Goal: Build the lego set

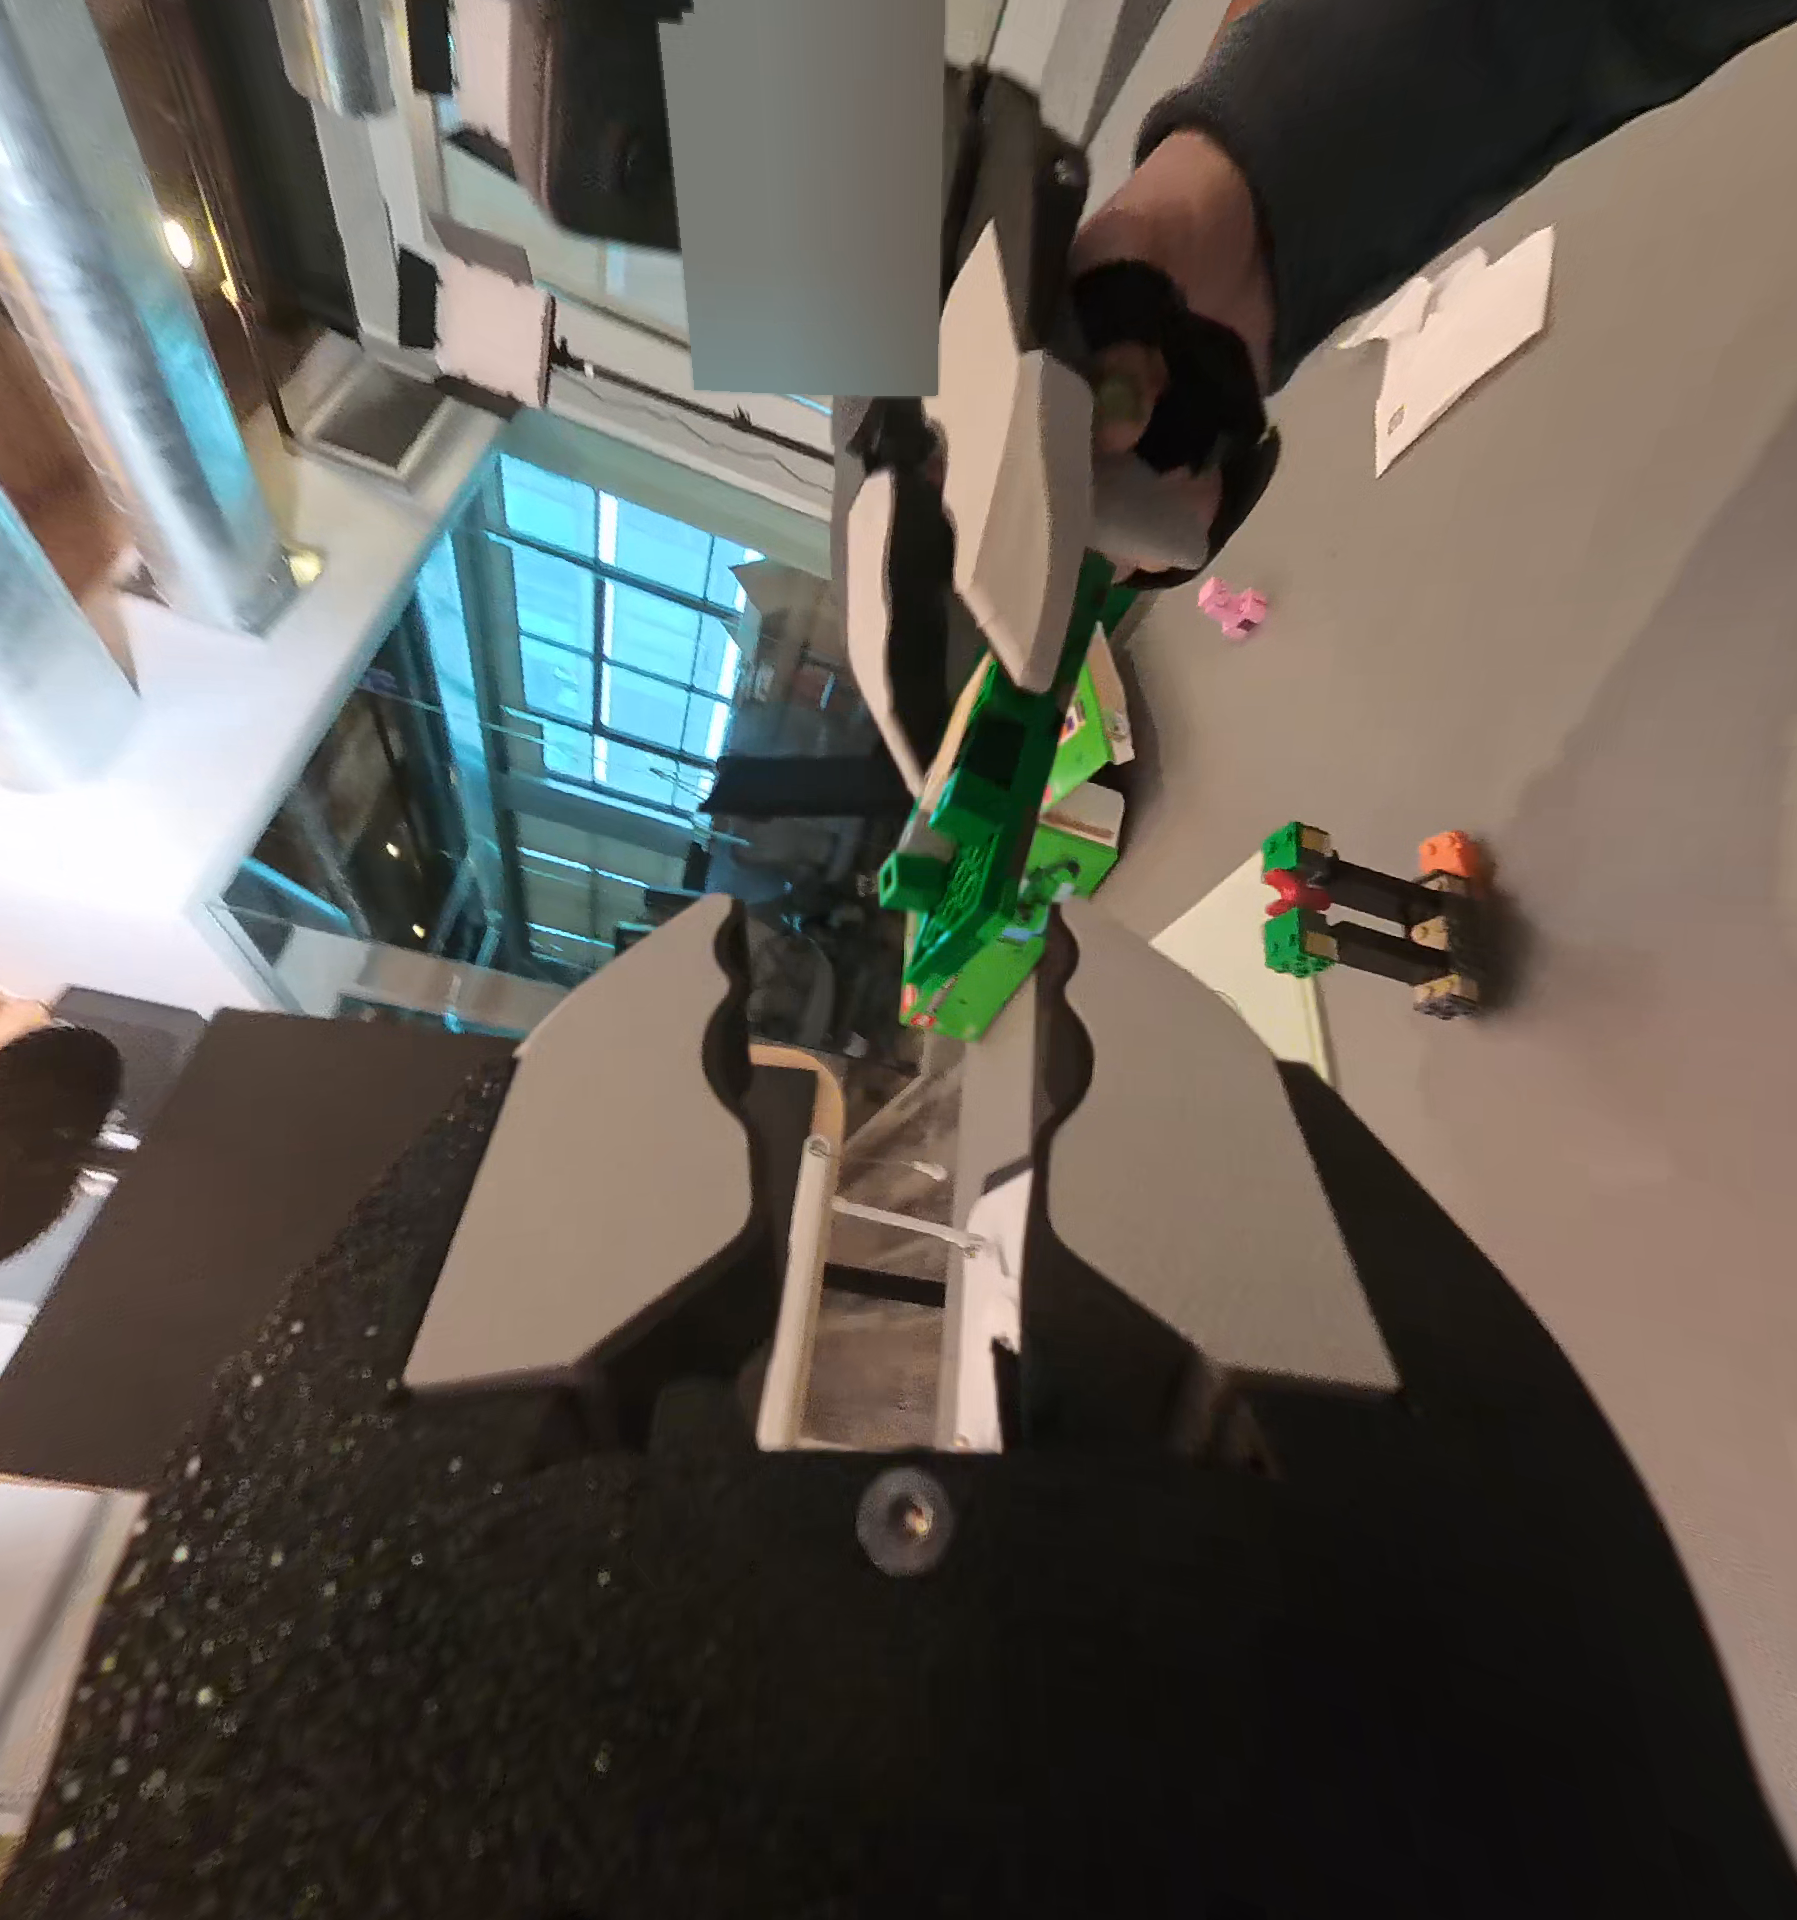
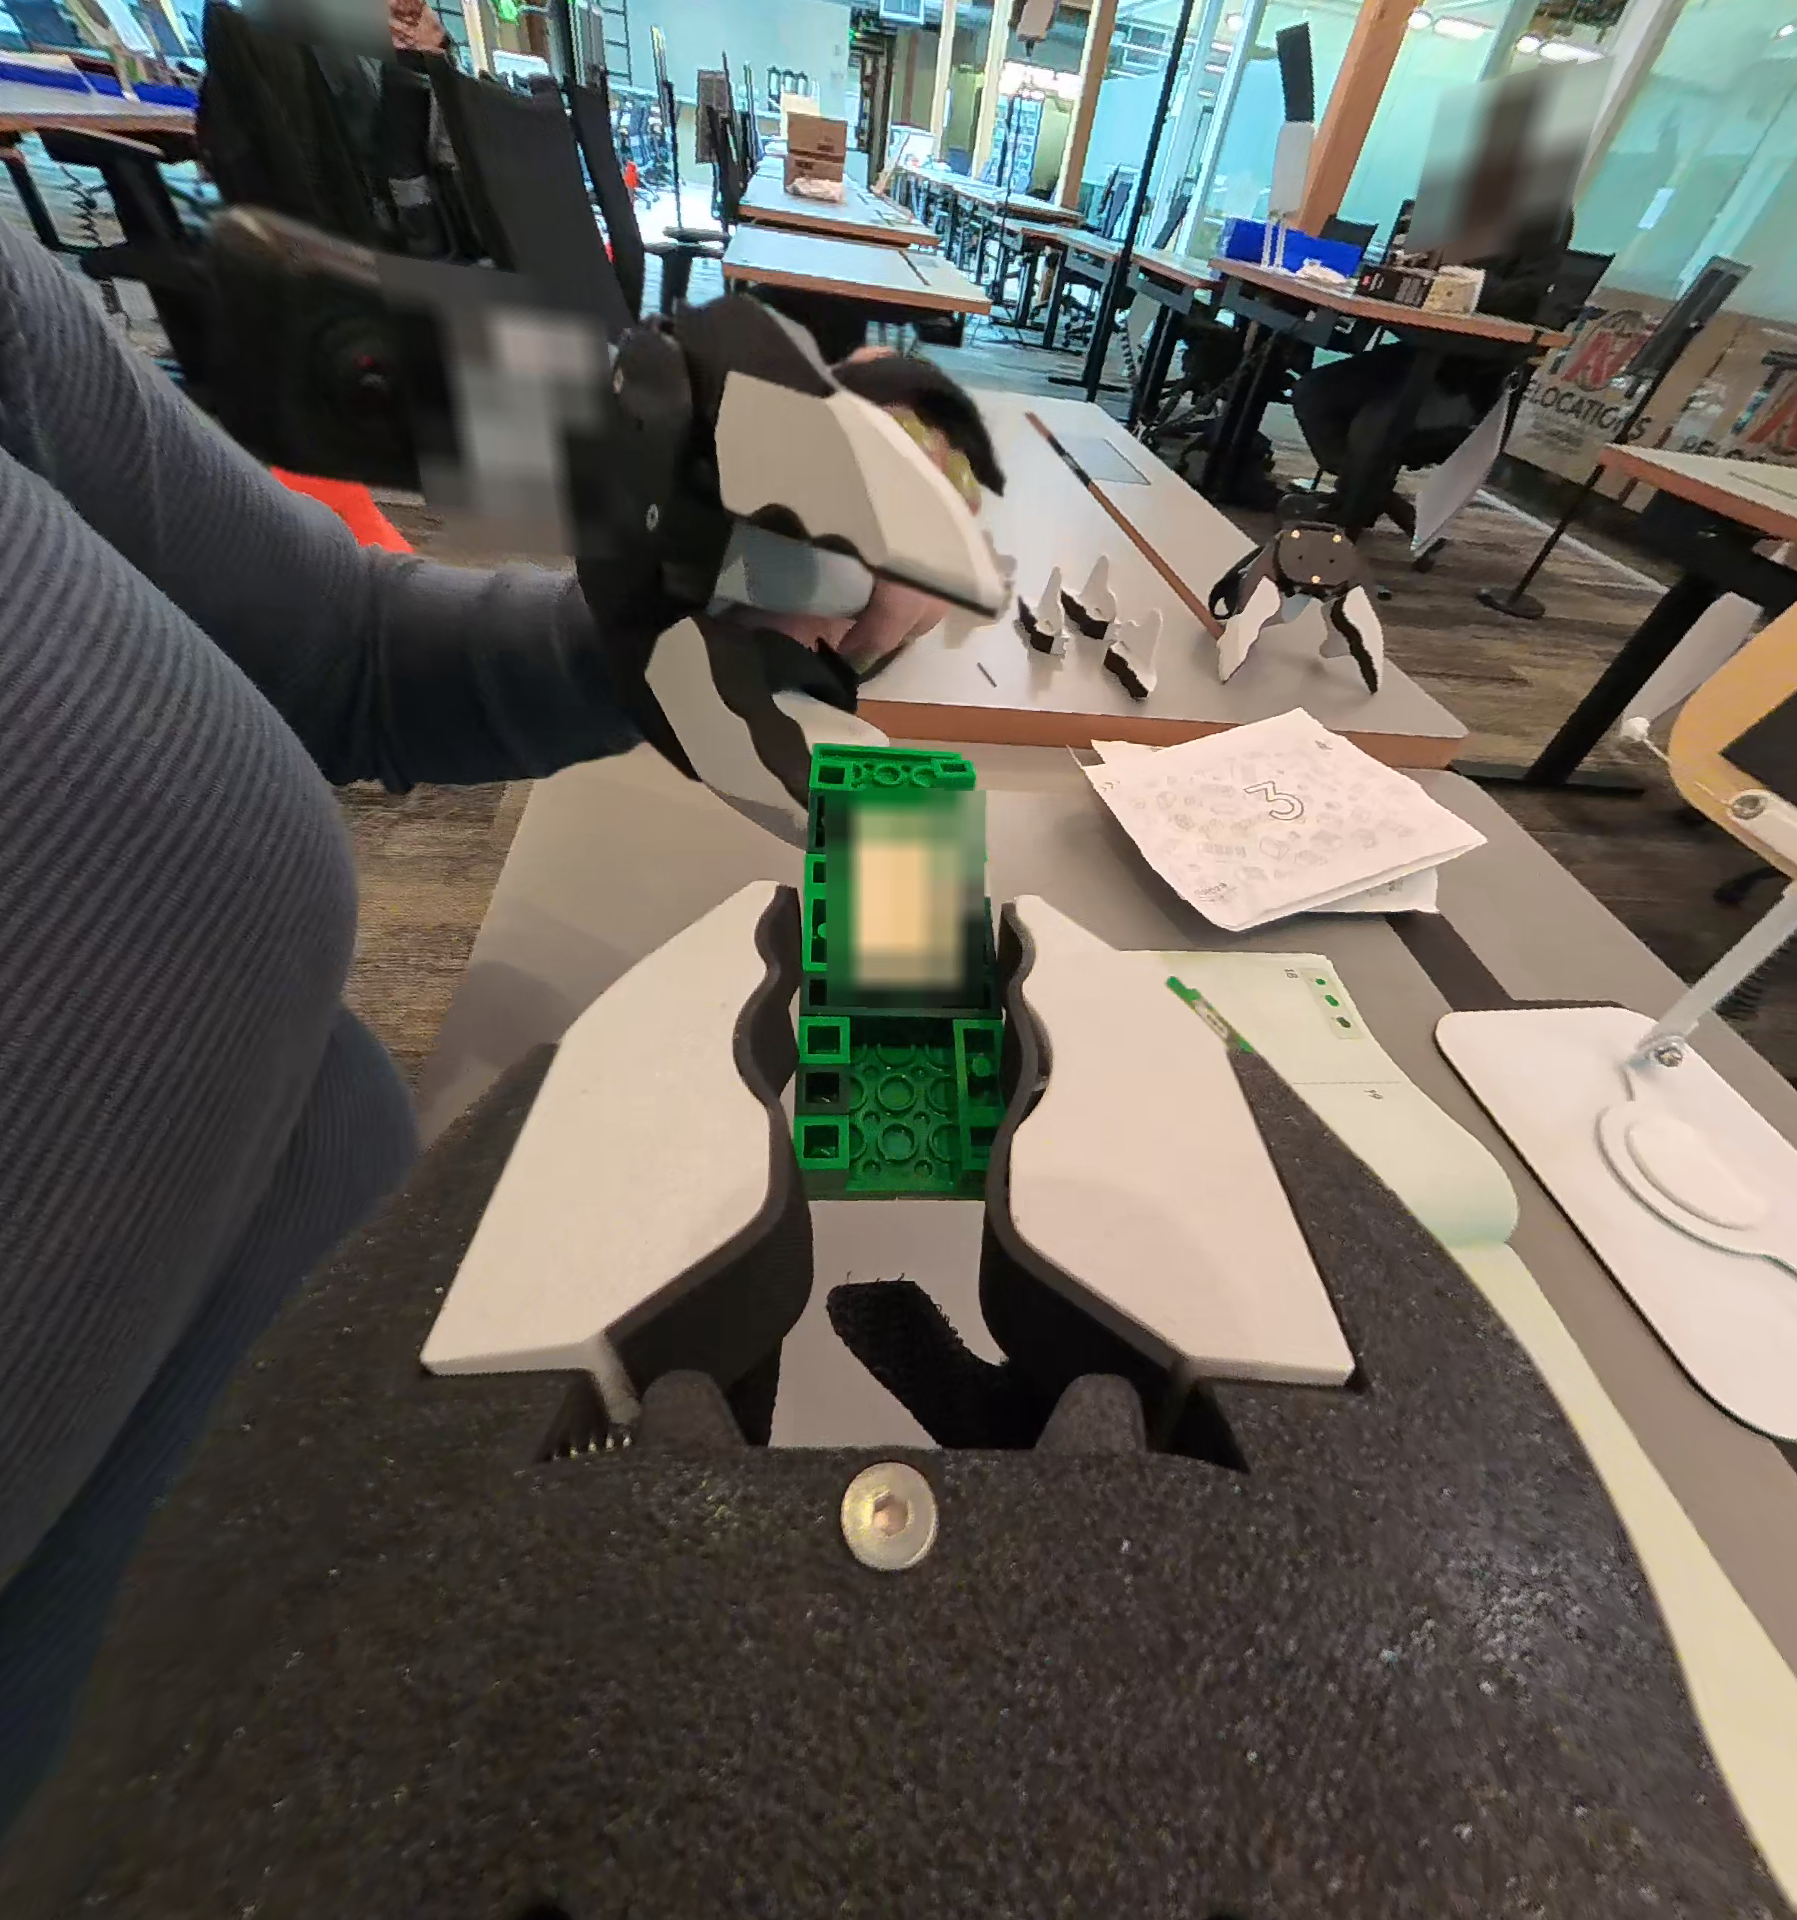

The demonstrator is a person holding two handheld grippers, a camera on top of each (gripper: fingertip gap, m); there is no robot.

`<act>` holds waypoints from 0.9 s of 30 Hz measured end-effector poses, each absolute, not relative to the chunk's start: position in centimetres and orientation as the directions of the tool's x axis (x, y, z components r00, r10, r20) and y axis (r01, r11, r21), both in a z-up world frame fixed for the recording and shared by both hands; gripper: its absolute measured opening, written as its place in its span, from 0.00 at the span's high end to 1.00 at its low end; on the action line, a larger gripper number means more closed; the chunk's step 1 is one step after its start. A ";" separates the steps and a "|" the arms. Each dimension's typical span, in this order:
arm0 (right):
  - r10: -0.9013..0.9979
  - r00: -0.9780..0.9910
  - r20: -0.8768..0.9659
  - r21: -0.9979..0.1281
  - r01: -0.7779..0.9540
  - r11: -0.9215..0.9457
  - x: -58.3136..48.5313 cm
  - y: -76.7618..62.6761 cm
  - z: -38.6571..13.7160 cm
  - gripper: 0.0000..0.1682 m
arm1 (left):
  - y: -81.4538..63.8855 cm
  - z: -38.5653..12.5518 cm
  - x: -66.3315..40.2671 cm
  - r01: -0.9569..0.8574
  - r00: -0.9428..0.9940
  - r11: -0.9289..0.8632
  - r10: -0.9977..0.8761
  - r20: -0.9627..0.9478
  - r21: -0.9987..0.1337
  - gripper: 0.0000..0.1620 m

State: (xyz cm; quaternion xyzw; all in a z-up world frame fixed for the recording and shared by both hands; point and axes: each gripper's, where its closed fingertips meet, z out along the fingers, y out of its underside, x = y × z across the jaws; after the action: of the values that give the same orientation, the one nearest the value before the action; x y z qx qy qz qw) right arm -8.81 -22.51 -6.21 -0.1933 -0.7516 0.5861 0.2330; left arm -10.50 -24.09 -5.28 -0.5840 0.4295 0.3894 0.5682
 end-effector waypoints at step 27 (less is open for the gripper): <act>0.483 -0.874 0.054 -0.956 0.095 0.278 -7.9 -24.0 -7.9 0.80 | -24.0 -7.7 -8.9 -0.973 0.208 0.035 -0.302 -0.930 -0.229 0.91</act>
State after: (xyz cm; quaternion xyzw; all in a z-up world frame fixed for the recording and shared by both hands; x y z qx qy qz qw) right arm -7.94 -24.05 -7.93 -0.1848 -0.7811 0.5718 0.1698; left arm -8.95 -24.02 -7.70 -0.6041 0.5277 0.3429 0.4889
